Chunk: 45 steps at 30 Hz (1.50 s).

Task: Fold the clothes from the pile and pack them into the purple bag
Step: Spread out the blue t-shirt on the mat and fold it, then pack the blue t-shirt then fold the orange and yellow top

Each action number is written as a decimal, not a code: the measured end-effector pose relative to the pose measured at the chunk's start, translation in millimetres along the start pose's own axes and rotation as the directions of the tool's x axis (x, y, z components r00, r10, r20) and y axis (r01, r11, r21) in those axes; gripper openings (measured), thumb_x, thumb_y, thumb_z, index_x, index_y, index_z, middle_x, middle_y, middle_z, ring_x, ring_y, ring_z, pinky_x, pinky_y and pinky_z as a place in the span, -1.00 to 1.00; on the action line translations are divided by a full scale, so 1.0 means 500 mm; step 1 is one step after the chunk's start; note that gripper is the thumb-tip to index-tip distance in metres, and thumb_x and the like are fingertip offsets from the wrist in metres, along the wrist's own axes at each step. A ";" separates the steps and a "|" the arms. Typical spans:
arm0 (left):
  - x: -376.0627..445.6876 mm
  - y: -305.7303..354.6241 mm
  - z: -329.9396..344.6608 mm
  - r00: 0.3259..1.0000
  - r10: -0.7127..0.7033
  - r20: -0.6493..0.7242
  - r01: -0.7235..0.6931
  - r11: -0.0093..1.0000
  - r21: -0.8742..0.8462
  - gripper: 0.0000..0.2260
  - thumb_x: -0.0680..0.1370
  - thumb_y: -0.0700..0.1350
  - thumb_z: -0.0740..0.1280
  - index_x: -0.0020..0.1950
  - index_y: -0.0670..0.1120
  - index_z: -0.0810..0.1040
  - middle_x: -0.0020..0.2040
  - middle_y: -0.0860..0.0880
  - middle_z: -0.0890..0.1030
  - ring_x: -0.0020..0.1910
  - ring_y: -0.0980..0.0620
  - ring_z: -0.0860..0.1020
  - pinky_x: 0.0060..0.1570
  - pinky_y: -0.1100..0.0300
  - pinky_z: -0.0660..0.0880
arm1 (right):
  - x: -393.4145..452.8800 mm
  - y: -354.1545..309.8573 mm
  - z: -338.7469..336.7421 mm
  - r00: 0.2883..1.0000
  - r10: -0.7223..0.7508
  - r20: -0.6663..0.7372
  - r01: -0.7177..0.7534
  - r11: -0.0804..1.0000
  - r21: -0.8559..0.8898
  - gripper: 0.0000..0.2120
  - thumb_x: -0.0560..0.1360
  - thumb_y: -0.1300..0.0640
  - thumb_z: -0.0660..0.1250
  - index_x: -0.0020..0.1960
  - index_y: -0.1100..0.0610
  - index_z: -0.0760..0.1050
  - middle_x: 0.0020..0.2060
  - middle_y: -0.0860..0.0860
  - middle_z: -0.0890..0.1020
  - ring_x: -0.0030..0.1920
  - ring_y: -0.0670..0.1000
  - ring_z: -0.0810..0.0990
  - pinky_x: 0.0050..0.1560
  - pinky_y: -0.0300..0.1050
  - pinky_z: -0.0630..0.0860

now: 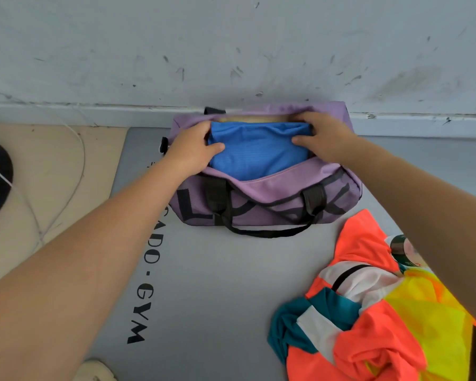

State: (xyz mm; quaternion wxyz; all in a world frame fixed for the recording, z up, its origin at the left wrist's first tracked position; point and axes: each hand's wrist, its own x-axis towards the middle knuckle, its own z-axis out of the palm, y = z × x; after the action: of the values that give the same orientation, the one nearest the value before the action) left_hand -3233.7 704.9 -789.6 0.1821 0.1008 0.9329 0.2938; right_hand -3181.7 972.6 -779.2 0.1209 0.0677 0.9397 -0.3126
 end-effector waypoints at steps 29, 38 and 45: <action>-0.408 0.215 0.359 0.907 -0.057 0.418 0.104 0.990 -0.091 -0.36 0.46 0.27 0.36 0.46 0.03 0.33 0.37 -0.13 0.38 0.35 -0.15 0.41 0.33 -0.02 0.37 | -0.608 0.195 0.076 0.772 0.542 -0.331 -0.560 0.827 0.048 -0.64 0.50 0.04 0.39 0.22 0.18 0.51 0.10 0.22 0.56 0.16 0.25 0.51 0.12 0.07 0.43; -0.528 0.224 0.488 0.790 -0.343 0.509 0.525 0.807 -0.271 0.13 0.06 0.48 0.43 0.56 0.25 0.07 0.53 -0.03 0.24 0.47 -0.10 0.30 0.43 -0.09 0.30 | -0.745 0.257 0.190 0.570 0.794 0.213 -0.740 0.384 0.552 0.17 0.20 -0.46 0.40 0.57 0.01 -0.05 0.50 0.12 0.27 0.45 0.17 0.32 0.33 0.06 0.32; -0.573 0.205 0.437 0.804 -0.312 0.506 0.573 0.634 -0.519 -0.25 0.10 0.18 0.63 0.24 0.10 0.49 0.15 0.04 0.64 0.02 0.07 0.64 0.07 0.07 0.59 | -0.747 0.183 0.260 0.576 0.682 0.451 -0.723 0.168 0.670 -0.06 0.35 -0.38 0.38 0.57 -0.12 0.02 0.48 0.07 0.32 0.42 0.15 0.37 0.33 0.01 0.36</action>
State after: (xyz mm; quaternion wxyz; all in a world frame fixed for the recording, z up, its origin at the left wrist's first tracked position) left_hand -2876.3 814.9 -815.4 0.4447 -0.1523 0.7140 0.5188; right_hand -2779.9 947.6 -831.4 0.2268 0.5315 0.5425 -0.6098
